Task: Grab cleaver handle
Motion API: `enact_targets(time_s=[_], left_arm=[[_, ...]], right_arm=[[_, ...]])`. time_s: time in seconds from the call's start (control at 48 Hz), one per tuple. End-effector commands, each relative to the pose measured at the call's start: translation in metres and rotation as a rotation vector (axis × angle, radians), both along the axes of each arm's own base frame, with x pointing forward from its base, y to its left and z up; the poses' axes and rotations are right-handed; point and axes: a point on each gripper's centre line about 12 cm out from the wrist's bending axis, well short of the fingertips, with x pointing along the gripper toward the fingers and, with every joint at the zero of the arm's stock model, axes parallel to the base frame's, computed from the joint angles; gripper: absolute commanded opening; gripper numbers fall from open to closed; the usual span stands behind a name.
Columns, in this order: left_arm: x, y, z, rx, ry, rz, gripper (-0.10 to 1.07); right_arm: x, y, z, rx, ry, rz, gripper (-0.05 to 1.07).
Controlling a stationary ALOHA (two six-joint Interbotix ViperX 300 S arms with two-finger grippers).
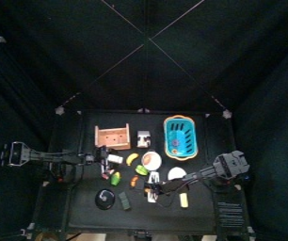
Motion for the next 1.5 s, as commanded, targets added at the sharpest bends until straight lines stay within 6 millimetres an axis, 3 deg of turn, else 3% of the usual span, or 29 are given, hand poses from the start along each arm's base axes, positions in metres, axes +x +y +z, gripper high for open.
enact_targets(time_s=[0.0, 0.438, 0.729, 1.062, 1.479], left_arm=[[0.003, 0.003, 0.007, -0.01, -0.026, 0.017, 0.95], [0.002, 0.007, 0.006, -0.031, -0.025, 0.046, 0.95], [0.002, 0.008, 0.005, -0.049, -0.028, 0.063, 0.95], [0.001, 0.009, 0.005, -0.05, -0.028, 0.067, 0.95], [0.001, 0.008, 0.005, -0.049, -0.028, 0.064, 0.95]], right_arm=[[-0.001, -0.01, 0.041, 0.02, -0.115, -0.018, 0.96], [0.03, -0.113, 0.112, 0.085, -0.346, -0.377, 0.95], [0.046, -0.176, 0.125, 0.116, -0.315, -0.696, 0.95], [0.07, -0.197, 0.127, -0.053, -0.179, -0.855, 0.95], [0.072, -0.2, 0.113, -0.084, -0.108, -0.936, 0.95]])
